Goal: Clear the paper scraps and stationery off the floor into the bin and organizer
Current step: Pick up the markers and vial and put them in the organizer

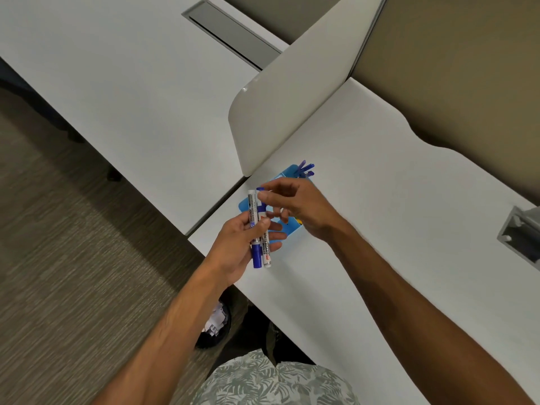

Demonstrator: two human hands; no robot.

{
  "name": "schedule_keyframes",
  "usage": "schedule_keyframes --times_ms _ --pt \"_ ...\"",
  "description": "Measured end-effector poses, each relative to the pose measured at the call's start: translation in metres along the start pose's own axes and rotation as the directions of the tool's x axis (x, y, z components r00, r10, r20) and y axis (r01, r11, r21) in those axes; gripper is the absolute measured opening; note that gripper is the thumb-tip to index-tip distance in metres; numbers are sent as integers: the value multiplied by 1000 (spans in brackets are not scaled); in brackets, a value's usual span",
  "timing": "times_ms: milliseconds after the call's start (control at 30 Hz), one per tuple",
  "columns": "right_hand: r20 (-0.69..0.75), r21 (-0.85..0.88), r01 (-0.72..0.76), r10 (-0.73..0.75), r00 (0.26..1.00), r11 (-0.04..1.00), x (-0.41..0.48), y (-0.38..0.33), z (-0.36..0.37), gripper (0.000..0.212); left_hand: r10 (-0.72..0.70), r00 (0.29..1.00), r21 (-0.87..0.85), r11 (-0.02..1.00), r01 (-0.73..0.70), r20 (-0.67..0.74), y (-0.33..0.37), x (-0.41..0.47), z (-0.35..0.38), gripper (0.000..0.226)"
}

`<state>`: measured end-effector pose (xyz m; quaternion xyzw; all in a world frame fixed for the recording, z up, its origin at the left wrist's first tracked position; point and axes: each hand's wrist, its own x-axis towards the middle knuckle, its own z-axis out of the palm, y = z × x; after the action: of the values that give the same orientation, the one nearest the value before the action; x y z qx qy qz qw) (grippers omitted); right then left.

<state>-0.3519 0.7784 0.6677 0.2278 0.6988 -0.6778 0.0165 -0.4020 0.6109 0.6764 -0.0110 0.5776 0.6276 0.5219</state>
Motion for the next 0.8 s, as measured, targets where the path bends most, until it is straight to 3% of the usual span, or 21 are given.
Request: schedule_keyframes --times_ms 167,267,400,533,800 --pt "-43 -39 17 -19 999 999 -9 -8 6 11 13 1000 35 999 -13 -14 -1 -10 1 35" --pt "-140 107 16 -1 990 994 -16 -12 2 16 60 996 -12 998 -61 -64 -1 -14 1 45" --pt "-344 325 79 40 938 942 -27 -20 -6 12 78 973 -226 966 -128 -218 1 -14 -4 34" --pt "-408 411 111 74 910 905 -37 -24 -6 11 44 957 -406 899 -163 -287 5 -14 -2 31" --pt "-443 474 133 106 890 870 -52 -16 22 18 22 975 -617 771 -157 -221 12 -8 9 44"
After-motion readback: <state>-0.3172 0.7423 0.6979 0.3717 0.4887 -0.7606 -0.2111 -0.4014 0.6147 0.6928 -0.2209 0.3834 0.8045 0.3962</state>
